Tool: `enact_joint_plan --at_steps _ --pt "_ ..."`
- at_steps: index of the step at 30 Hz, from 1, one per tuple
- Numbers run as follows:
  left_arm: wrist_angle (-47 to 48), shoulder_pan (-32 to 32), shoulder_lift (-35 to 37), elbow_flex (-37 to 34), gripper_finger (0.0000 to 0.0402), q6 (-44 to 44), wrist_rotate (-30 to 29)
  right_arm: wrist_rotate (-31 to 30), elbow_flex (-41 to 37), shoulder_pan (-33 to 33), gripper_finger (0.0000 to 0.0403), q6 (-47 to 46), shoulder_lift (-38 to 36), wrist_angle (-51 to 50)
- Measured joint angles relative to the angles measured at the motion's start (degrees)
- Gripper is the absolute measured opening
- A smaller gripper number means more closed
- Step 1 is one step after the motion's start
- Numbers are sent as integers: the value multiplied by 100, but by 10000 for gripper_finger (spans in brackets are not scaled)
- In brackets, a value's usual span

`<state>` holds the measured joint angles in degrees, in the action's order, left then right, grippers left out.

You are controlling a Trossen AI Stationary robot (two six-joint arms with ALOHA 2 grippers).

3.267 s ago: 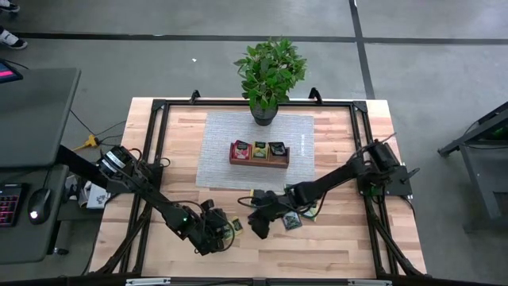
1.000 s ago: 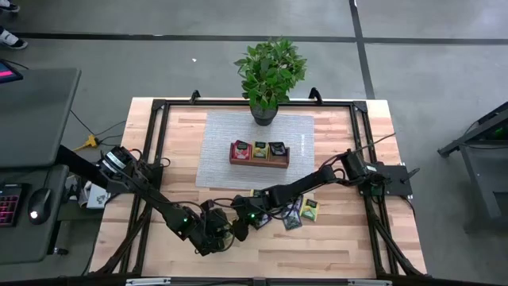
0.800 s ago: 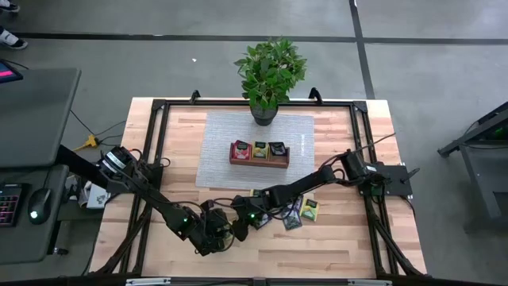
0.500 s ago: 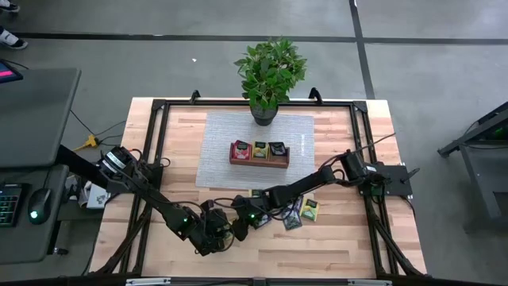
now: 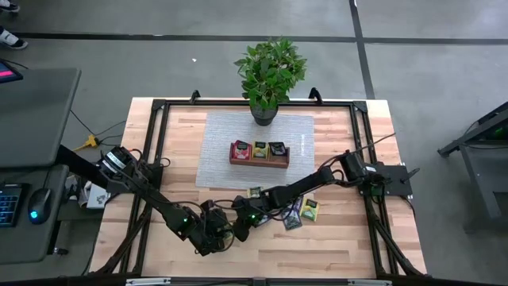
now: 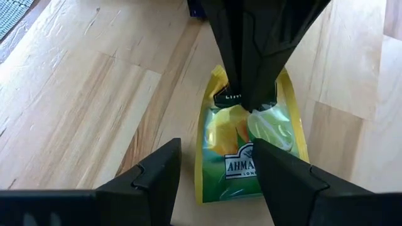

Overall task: Pick & Place Tea
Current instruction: Put the yellow tea bag into the middle section of the wooden organizer

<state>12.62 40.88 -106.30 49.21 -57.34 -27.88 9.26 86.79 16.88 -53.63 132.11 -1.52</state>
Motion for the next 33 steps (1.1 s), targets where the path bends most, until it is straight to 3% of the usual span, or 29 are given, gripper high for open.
enact_joint_plan --at_steps 8,21,33 --pt "-1 -4 92 -16 195 41 53 79 0 0 2 63 -28 0" --pt "318 -2 878 -75 194 940 200 142 0 -36 0 158 -48 -158" --pt "1613 0 1987 -62 194 959 -571 -95 -24 -31 0 446 -275 -468"
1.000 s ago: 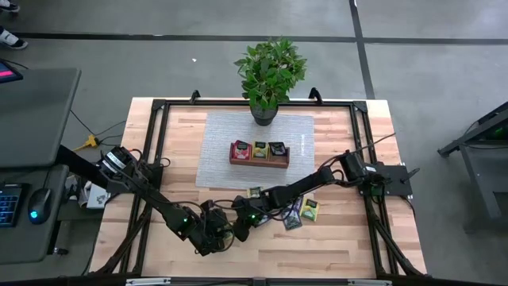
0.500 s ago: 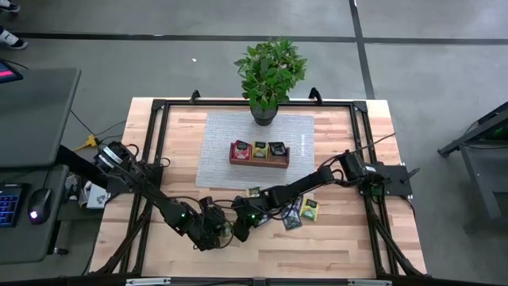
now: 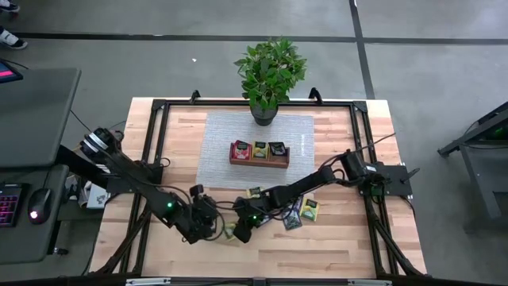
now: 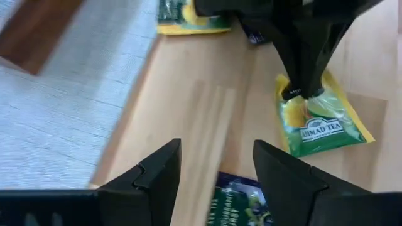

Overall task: Pick & Place Tea
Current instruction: Put the yellow tea bag into the middle section of the wooden organizer

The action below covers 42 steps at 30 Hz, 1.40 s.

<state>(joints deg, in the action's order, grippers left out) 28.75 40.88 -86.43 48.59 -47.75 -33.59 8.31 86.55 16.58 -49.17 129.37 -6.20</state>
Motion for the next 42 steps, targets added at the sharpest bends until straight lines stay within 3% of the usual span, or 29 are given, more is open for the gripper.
enact_joint_plan --at_steps 9,18,27,31,42 --pt "1391 0 671 5 194 -356 -476 -554 -12 -48 0 669 -582 -915" --pt "1999 2 911 12 195 -401 -569 -1247 205 -44 0 1531 -1078 -1650" --pt "1701 4 909 -358 195 -749 -434 -3090 1572 -48 0 3471 -1131 -4411" --pt "1547 151 923 -576 195 -1078 -477 -3910 1887 -118 0 4410 -1131 -5072" --pt "889 752 1328 -1176 195 -2183 -1373 -4721 1853 -711 0 6070 -1133 -5790"
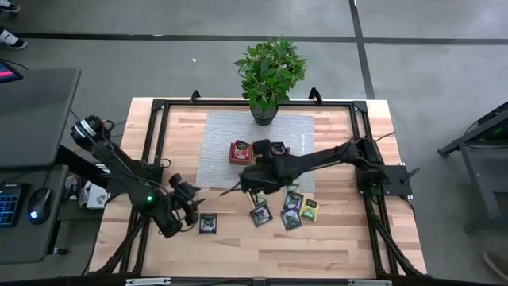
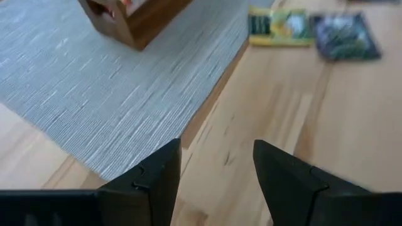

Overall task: Pick & Place Tea
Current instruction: Put the yellow tea bag into the middle section of the wooden organizer

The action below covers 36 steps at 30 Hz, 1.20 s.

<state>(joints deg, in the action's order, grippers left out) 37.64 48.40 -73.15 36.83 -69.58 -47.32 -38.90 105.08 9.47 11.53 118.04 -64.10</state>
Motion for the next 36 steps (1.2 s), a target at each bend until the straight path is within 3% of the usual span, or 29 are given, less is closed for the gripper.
enact_joint_plan --at_steps 15,27,36 --pt "-549 39 1547 -732 195 -40 -1006 -805 0 -623 0 1409 0 14" --pt "-494 37 2387 -1151 195 34 -1094 -387 0 -829 0 1727 223 21" --pt "-504 37 2477 -1291 195 34 -981 -116 -1 -1021 0 1758 520 274"
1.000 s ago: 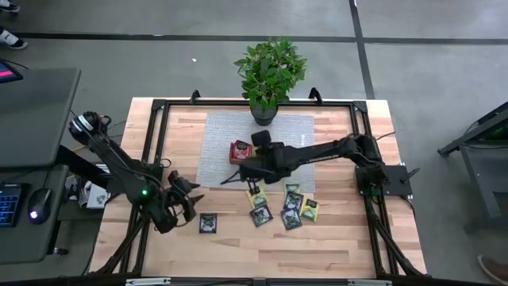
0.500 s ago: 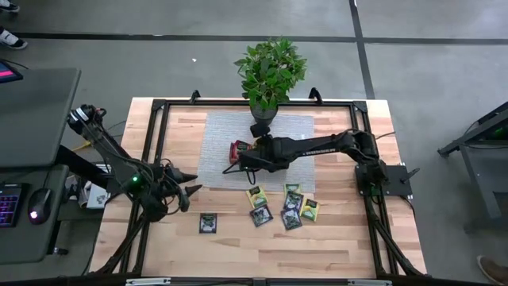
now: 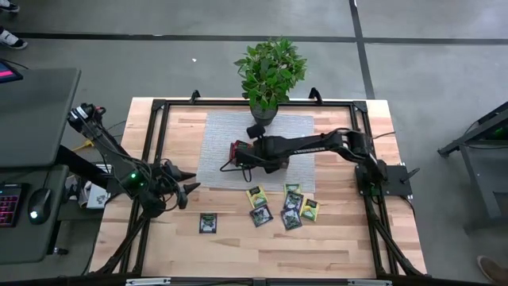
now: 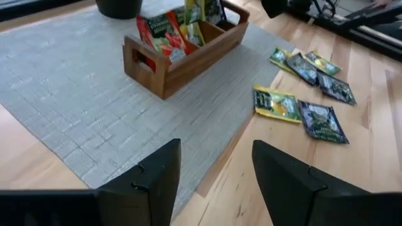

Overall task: Pick & Place Tea
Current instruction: Put the yellow tea bag into the middle section of the wooden organizer

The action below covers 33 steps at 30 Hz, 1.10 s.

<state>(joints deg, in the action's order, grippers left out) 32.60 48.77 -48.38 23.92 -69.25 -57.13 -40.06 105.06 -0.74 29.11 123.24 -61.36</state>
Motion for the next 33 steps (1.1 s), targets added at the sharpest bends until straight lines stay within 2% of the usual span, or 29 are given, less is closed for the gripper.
enact_joint_plan --at_steps 20,25,33 --pt "35 0 0 -4 195 21 254 608 1 -12 6 -65 138 83" --pt "35 0 0 -4 195 23 254 605 1 -12 33 -66 138 -25" --pt "32 0 0 -4 195 63 256 594 1 -13 104 -242 138 -49"
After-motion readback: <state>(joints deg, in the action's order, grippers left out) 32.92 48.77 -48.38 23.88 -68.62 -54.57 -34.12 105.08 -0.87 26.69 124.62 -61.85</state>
